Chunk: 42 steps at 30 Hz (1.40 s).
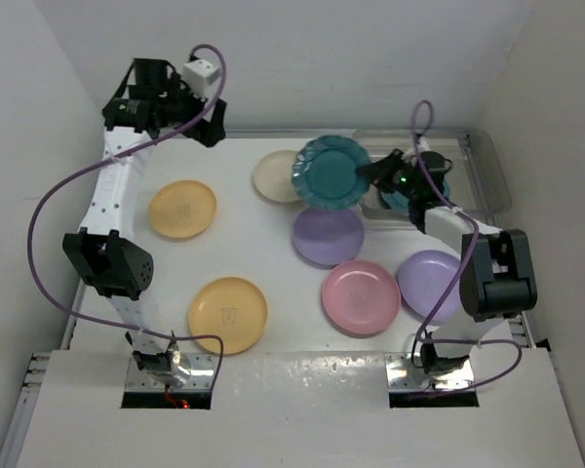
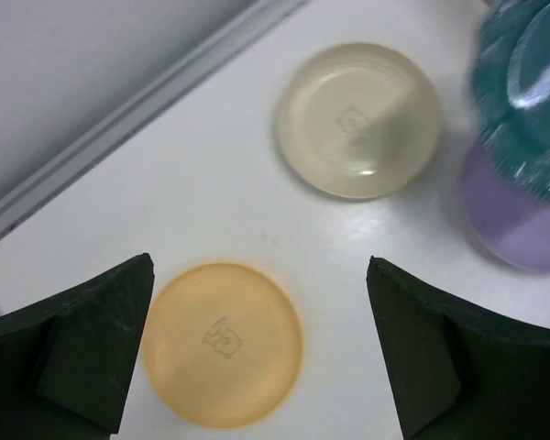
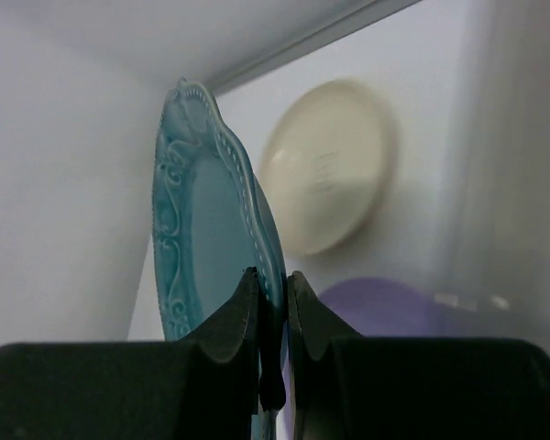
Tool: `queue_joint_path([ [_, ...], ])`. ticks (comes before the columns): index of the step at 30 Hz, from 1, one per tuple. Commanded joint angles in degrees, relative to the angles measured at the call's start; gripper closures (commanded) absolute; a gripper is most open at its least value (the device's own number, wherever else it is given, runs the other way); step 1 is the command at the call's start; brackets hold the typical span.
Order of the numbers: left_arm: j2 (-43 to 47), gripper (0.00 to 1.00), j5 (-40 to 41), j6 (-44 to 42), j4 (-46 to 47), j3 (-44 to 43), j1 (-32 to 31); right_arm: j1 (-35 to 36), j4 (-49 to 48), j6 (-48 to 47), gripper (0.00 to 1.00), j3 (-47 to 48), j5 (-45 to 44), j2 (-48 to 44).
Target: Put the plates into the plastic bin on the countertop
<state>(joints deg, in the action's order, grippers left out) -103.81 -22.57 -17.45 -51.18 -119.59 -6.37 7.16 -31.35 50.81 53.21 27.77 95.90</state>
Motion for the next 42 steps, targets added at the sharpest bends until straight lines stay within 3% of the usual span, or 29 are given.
queue_joint_path([
  [1,1.85,0.01,1.03,3.83,3.89,1.0,4.95,-6.8,-4.35,12.38,1.0,-3.26,-9.65,-5.98],
  [3,3.26,0.01,1.03,4.44,4.94,4.17,6.28,-13.36,-2.93,13.35,1.0,-5.38,-16.24,-7.38],
  [5,5.45,0.01,1.03,4.44,6.08,8.83,7.42,-15.41,-1.26,13.44,1.0,-6.18,-21.59,-8.09],
  [9,7.12,0.01,0.51,4.97,6.09,13.41,9.97,-20.68,0.59,12.39,1.0,-3.48,-25.13,-5.82],
  [20,8.18,0.01,1.03,4.36,7.23,19.04,11.64,-23.51,19.55,5.37,0.99,8.21,-31.46,5.34],
  [24,8.18,0.01,1.03,4.36,7.23,19.04,11.64,-23.59,26.33,2.29,0.75,12.26,-31.02,7.28],
  [25,8.18,0.01,1.03,4.36,7.23,19.04,11.64,-23.51,27.3,1.5,0.55,13.75,-30.59,7.55],
  [27,8.18,0.01,1.03,4.36,7.23,19.04,11.64,-23.33,32.74,-0.7,0.36,16.2,-30.67,8.08],
  [32,8.18,0.01,1.03,3.74,7.23,19.04,11.64,-21.84,46.43,-9.03,0.27,21.31,-34.87,10.18],
  [42,7.66,0.01,3.67,1.46,7.23,20.27,11.64,-17.36,51.12,-24.88,0.24,25.18,-34.27,5.71],
])
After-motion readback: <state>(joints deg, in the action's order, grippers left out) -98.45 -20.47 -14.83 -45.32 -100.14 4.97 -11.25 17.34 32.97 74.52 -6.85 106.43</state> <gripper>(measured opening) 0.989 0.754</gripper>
